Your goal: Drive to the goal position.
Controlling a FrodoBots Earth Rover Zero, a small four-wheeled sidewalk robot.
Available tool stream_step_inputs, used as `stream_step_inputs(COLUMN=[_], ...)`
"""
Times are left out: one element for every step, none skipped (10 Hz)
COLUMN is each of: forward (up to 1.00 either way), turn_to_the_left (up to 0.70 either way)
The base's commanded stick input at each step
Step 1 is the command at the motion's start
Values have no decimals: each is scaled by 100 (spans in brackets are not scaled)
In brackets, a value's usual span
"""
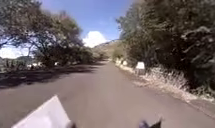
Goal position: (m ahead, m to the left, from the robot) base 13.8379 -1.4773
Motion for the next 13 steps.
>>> stream_step_inputs(forward=[50,50,50,50,50,50,50,50,50,50,50,50,50], turn_to_the_left=[0,0,0,0,0,0,0,0,0,0,0,0,-21])
